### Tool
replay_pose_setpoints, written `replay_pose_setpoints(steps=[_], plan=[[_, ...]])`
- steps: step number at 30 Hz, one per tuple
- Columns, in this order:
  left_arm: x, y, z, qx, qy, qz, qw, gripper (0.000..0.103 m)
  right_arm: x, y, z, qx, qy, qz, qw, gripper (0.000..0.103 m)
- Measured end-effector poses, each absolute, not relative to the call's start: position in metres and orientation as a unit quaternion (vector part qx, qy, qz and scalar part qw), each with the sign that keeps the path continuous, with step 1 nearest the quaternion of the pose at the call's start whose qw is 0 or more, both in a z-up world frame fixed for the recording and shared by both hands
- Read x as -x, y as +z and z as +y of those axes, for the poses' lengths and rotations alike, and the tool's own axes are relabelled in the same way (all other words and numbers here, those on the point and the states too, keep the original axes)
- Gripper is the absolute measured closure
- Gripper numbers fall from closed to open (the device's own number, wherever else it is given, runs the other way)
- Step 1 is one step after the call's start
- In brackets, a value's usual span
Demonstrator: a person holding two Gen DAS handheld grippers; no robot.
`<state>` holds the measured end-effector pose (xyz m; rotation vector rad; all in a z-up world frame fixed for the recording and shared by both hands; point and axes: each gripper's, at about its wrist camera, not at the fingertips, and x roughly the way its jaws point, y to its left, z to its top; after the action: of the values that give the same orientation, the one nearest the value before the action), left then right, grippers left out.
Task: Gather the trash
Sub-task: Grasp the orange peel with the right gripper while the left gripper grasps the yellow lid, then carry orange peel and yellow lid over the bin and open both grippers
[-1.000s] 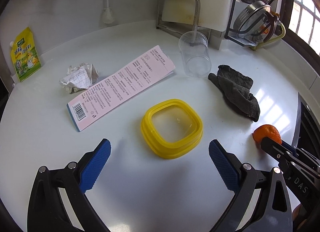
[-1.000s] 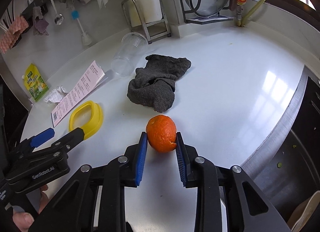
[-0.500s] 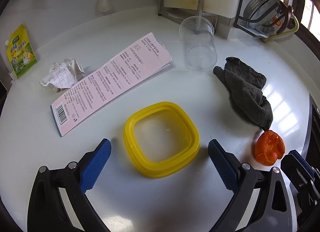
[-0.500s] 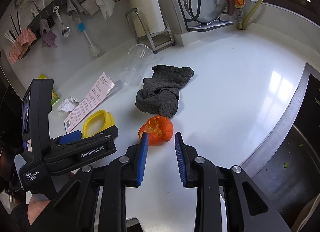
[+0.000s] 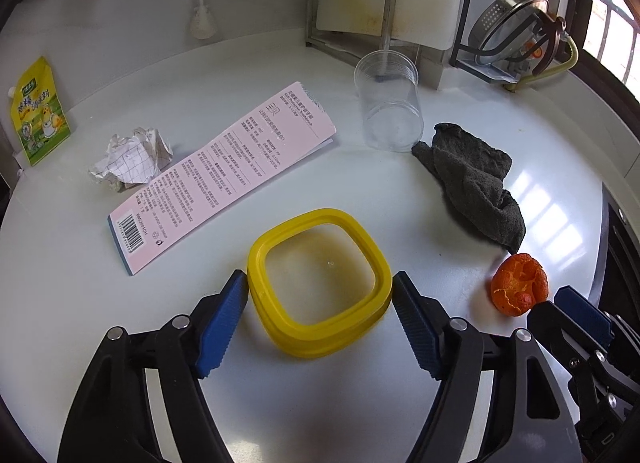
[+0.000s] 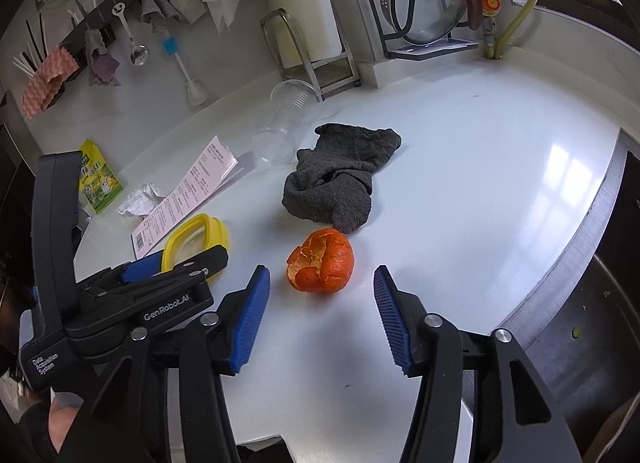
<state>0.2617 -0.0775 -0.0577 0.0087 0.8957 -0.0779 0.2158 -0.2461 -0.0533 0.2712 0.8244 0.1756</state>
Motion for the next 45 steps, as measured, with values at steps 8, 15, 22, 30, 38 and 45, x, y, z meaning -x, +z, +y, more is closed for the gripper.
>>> replay_pose_setpoints(steps=[8,15,22,30,38,45], plan=[[-0.24,-0.044,-0.061,-0.025,-0.039,0.4,0.915,0.031,-0.229,-0.057,-0.229,-0.085,0.072,0.421,0.9,0.046],[-0.223,-0.038,-0.055,-0.058,-0.033,0.371,0.926,0.031,-0.246,-0.066,-0.218,-0.057,0.053,0.437,0.896,0.046],[-0.209,-0.033,-0.049,-0.063,-0.039,0.36,0.93,0.031,-0.242,-0.065,-0.206,-0.021,0.048,0.43,0.902,0.073],[-0.18,-0.029,-0.048,-0.069,-0.042,0.346,0.935,0.031,-0.213,-0.061,-0.211,-0.039,0.058,0.419,0.905,0.081],[-0.142,-0.031,-0.042,-0.062,-0.052,0.352,0.932,0.031,-0.164,-0.06,-0.209,-0.054,0.055,0.414,0.907,0.082],[-0.101,-0.025,-0.034,-0.052,-0.058,0.348,0.934,0.031,-0.108,-0.051,-0.2,-0.056,0.051,0.403,0.912,0.082]])
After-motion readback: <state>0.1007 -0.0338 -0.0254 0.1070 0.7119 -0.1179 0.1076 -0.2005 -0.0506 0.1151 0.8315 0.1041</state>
